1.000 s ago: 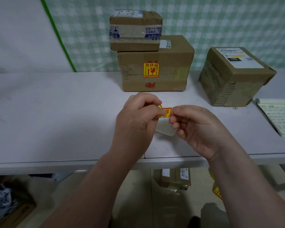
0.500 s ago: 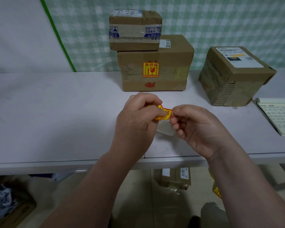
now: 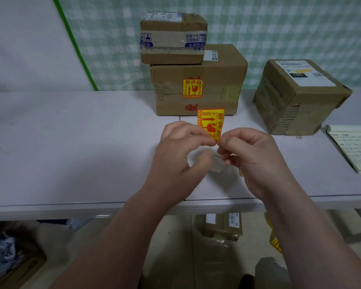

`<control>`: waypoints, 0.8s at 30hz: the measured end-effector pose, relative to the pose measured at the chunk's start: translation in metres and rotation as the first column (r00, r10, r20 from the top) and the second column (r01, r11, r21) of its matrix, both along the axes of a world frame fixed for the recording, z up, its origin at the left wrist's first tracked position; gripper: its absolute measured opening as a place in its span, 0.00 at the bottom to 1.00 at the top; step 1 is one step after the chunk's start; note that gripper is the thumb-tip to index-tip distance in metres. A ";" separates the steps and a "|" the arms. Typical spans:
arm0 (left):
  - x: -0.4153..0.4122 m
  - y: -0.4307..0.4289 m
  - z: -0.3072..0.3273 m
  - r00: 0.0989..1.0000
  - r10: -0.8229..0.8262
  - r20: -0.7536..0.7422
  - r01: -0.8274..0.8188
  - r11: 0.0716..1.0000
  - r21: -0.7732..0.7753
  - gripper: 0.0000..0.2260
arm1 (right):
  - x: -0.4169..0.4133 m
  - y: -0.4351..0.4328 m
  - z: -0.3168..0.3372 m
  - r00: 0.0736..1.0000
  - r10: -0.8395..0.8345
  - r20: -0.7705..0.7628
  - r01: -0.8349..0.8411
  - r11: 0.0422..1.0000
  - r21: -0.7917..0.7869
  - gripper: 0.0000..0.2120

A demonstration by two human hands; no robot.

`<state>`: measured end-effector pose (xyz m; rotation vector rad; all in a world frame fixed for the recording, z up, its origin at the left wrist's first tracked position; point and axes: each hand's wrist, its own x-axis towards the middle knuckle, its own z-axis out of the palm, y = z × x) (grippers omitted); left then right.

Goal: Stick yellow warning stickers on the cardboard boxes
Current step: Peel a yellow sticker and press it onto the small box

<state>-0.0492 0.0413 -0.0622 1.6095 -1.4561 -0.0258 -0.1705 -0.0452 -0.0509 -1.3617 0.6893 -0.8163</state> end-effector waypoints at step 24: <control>0.001 0.001 0.005 0.937 -0.080 -0.339 0.120 0.988 0.100 0.08 | 0.006 0.008 -0.005 0.999 0.049 -0.023 -0.052 0.991 -0.121 0.08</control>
